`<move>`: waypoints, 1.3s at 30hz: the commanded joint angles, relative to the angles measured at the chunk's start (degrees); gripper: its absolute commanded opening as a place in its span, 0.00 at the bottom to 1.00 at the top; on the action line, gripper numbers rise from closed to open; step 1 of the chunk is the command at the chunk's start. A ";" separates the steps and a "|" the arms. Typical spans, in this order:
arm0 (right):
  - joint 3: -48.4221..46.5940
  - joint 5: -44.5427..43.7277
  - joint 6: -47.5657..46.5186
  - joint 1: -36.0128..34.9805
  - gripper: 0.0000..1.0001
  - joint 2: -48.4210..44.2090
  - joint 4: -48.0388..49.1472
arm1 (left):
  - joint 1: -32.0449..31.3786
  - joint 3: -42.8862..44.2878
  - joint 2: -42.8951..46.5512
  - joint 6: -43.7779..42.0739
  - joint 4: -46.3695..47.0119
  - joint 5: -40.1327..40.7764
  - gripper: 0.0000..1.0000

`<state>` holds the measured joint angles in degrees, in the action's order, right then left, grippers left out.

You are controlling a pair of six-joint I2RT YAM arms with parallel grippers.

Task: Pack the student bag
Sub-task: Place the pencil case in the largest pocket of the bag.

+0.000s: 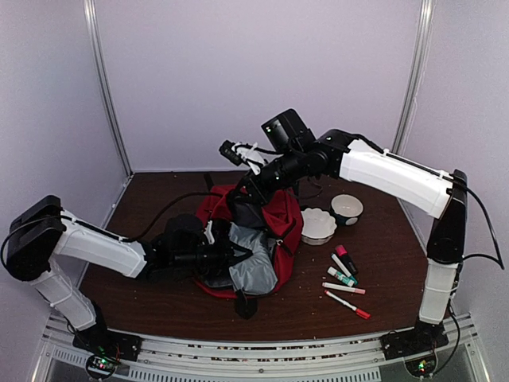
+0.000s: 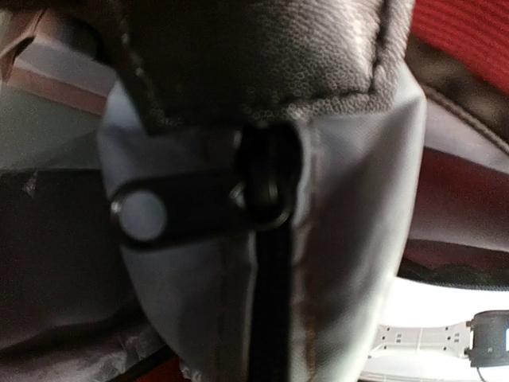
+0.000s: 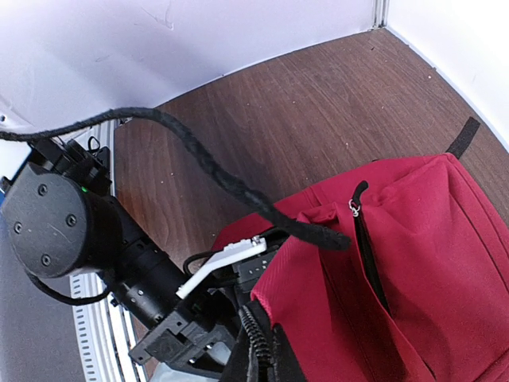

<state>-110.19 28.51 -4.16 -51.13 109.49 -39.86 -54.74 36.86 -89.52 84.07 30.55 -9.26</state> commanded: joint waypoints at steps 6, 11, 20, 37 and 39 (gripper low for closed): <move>-1.49 1.16 0.30 -0.16 0.00 -1.78 2.85 | -4.06 7.03 -2.50 1.86 12.21 -1.59 0.00; -1.44 1.02 -0.03 -0.09 0.00 -2.03 2.55 | -7.01 7.29 -2.31 1.56 12.88 -4.18 0.00; 1.77 1.12 -1.25 -0.14 0.00 -3.74 3.18 | -6.22 3.12 -7.99 3.71 29.93 -12.08 0.00; 6.55 3.15 -0.81 -0.16 0.00 -6.29 5.06 | -0.65 -8.23 -5.32 5.42 35.46 -1.43 0.00; 7.64 3.58 -0.57 -0.30 0.00 -6.78 5.67 | 0.99 -8.83 -6.37 5.91 37.45 -0.77 0.00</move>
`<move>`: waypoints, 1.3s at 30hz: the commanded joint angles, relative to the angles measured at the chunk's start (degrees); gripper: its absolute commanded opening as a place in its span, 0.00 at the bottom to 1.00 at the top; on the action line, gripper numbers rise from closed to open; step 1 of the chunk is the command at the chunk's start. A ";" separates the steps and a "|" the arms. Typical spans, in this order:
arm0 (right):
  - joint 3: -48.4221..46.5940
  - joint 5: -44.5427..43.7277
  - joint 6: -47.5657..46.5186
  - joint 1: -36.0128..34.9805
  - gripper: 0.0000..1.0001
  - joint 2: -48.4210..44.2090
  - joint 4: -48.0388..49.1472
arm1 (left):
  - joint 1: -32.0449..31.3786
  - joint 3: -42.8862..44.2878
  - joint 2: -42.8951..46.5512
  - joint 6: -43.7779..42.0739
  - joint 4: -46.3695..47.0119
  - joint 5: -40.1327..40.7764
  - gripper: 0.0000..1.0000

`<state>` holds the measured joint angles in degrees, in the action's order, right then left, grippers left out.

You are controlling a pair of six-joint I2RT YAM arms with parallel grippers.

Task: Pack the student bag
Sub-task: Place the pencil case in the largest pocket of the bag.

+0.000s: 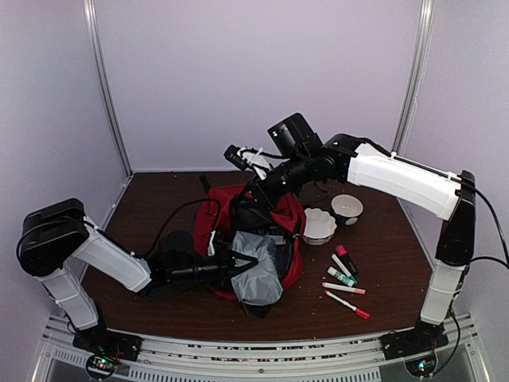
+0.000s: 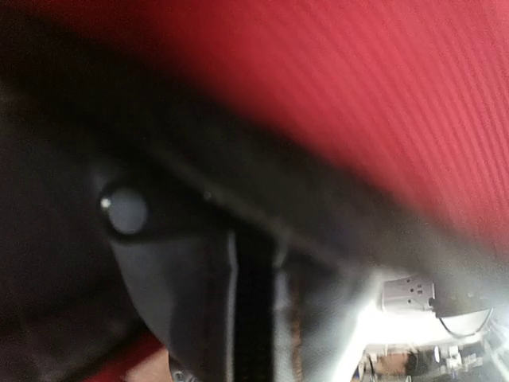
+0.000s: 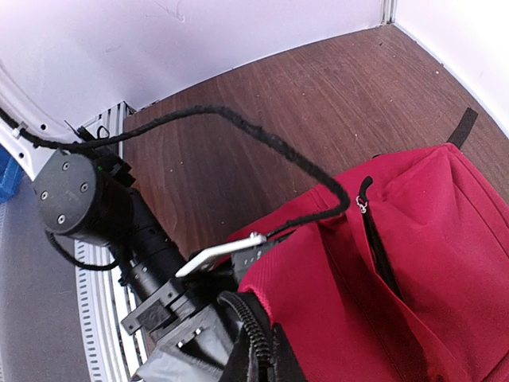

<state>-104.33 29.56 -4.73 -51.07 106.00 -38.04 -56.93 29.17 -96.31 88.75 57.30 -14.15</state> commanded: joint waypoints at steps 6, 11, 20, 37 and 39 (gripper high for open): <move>5.18 3.60 0.12 -1.41 0.00 -4.50 5.04 | 4.79 -0.61 -0.70 1.48 12.32 10.59 0.00; 6.45 3.77 0.05 -1.99 0.00 -4.62 5.50 | 4.19 -0.67 1.60 -2.15 15.13 18.93 0.00; 5.26 3.46 0.25 -2.06 0.00 -4.21 5.37 | 1.95 4.67 -0.95 -3.44 20.48 19.59 0.00; 5.70 -2.32 -1.34 -0.60 0.00 -5.55 3.68 | -5.66 10.12 -11.44 -11.95 30.81 42.74 0.00; 5.64 -2.20 -2.07 -0.34 0.00 -5.92 3.14 | -5.82 9.32 -11.44 -12.49 30.75 44.47 0.00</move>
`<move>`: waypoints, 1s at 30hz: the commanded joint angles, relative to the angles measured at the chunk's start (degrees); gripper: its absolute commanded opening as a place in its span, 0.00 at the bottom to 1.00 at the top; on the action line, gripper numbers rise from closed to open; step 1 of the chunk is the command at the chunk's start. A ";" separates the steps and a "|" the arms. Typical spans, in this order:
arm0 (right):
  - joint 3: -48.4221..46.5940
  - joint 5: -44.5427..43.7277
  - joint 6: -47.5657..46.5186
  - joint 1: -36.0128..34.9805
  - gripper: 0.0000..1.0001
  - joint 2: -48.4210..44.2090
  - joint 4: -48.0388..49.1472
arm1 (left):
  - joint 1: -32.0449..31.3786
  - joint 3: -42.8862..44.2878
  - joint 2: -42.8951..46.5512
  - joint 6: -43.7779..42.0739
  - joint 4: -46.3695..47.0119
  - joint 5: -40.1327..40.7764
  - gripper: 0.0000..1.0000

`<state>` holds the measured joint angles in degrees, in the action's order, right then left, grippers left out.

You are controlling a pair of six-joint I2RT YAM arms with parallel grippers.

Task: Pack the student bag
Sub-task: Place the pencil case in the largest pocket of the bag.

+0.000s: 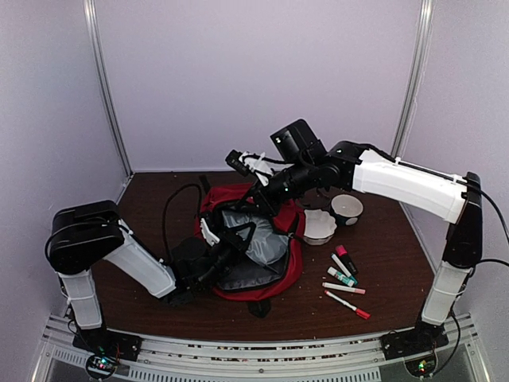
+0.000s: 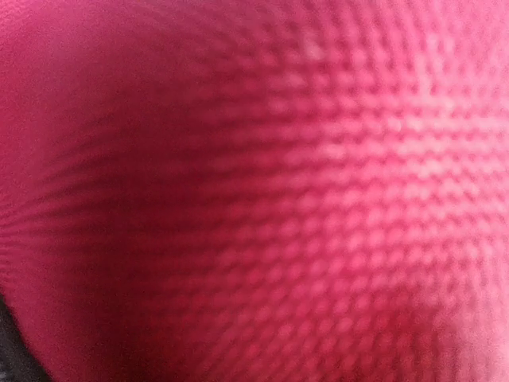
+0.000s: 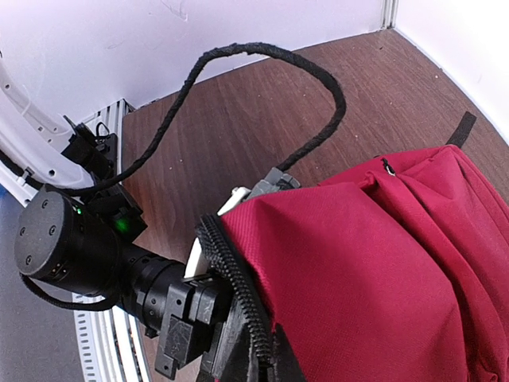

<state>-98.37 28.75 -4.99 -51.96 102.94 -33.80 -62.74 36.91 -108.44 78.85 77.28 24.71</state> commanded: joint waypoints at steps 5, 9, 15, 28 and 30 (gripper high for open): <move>-0.06 0.85 -1.36 0.59 0.00 -3.20 -1.35 | -0.45 -1.69 0.01 -3.14 10.86 11.57 0.00; 0.37 -1.16 -1.39 0.69 0.00 -3.28 -1.16 | -0.45 -0.52 -2.62 -3.00 10.86 13.48 0.00; 0.07 -0.49 -2.30 1.53 0.00 -3.20 -2.89 | -0.38 1.97 -7.93 1.80 10.64 11.29 0.08; -0.20 -0.17 -5.43 2.67 0.44 -6.25 -5.86 | -0.60 -0.97 -6.53 12.41 4.13 5.23 0.47; 0.13 -0.31 -5.92 3.36 0.48 -7.62 -6.47 | -1.28 -2.41 -3.92 14.40 -0.22 5.15 0.54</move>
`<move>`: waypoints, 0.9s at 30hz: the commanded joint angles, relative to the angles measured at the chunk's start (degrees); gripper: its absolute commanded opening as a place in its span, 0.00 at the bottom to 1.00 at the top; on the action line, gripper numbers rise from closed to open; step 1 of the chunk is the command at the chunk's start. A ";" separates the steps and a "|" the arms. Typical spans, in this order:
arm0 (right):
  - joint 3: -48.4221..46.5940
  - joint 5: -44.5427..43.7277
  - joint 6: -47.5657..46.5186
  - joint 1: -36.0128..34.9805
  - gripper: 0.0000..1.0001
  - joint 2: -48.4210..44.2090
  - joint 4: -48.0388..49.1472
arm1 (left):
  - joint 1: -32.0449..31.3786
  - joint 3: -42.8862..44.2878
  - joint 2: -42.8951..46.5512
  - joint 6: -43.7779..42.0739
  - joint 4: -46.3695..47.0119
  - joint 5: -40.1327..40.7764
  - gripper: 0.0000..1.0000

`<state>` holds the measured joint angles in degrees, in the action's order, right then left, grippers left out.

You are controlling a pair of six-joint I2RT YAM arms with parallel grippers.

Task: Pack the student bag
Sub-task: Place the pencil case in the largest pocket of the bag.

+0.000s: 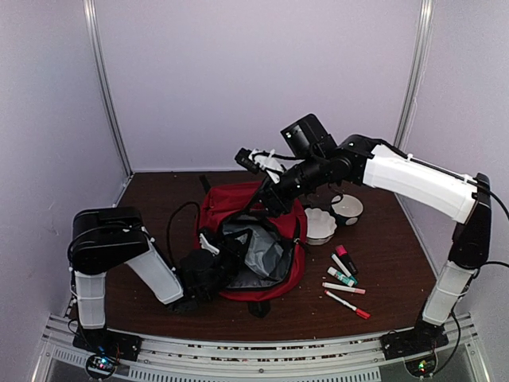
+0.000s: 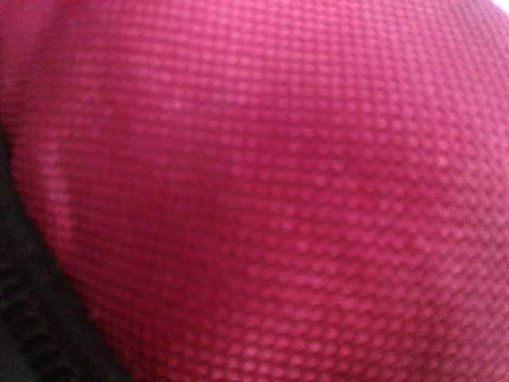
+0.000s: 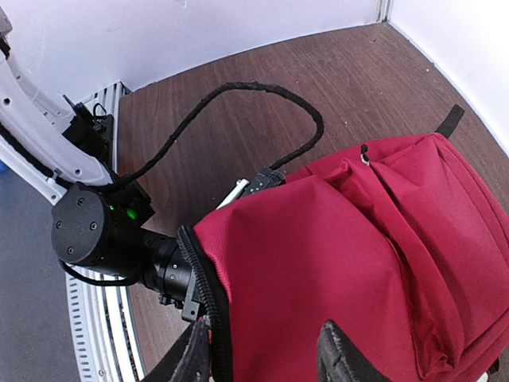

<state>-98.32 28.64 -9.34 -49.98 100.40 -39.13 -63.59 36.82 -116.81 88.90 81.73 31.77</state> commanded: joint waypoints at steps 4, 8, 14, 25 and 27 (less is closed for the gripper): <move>1.57 0.05 -2.83 2.40 0.52 -8.05 -2.43 | -2.30 -4.43 10.65 5.54 -14.17 -0.61 0.60; 4.77 1.92 -6.88 2.94 0.49 -11.56 -3.67 | -2.94 -2.81 16.60 3.64 -26.67 -1.80 0.61; 12.90 8.21 -27.07 1.56 0.30 -17.43 -11.37 | -3.07 2.45 23.05 10.08 -55.24 -7.40 0.61; 26.64 -15.63 -46.73 -11.99 0.10 -17.13 -11.75 | -2.87 0.77 20.06 12.52 -49.50 -10.28 0.39; 27.03 -18.74 -47.03 -12.57 0.10 -15.39 -9.94 | -2.78 0.63 17.64 13.77 -45.51 -11.39 0.35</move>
<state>-72.14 20.73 -52.25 -61.47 82.59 -52.64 -66.46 38.13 -95.04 100.68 29.28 23.16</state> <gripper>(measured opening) 0.100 0.383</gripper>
